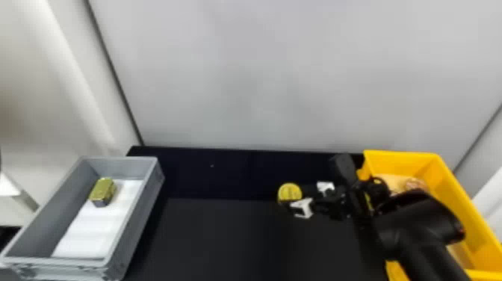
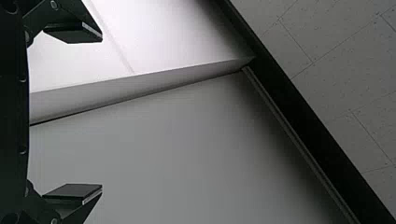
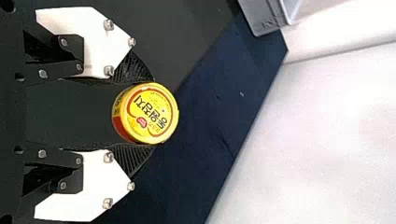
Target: Pick up the round yellow can and place it in the yellow rectangular box
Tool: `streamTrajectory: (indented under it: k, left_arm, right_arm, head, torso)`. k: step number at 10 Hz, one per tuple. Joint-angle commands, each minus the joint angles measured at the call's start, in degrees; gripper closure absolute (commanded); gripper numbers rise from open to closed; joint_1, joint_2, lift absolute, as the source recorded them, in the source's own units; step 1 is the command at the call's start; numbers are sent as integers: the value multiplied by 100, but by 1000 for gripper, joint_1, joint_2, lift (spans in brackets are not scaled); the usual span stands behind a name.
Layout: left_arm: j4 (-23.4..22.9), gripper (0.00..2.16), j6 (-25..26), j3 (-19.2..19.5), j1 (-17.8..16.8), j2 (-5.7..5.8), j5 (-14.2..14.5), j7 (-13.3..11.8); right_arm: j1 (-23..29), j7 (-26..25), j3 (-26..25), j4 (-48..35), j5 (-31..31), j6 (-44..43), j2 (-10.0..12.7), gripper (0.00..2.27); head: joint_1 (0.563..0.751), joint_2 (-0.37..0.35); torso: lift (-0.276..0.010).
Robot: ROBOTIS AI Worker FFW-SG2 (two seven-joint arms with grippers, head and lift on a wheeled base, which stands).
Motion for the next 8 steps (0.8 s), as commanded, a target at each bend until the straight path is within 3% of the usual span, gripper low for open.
streamTrajectory:
  k: [1,3,8]
  left_arm:
    - [-42,140,68,27,22,60,6,-14]
    - [-86,142,148,27,13,140,6,-23]
    - [-130,142,244,27,-39,201,6,-41]
  right_arm:
    - [-67,21,-265,-684,-25,163,-362,696]
    - [-102,12,-626,-1185,45,242,-555,696]
    - [57,21,-1540,-1757,458,410,-793,696]
  head:
    - [663,54]
    - [663,54]
    - [663,54]
  torso:
    - [-9]
    - [-9]
    - [-9]
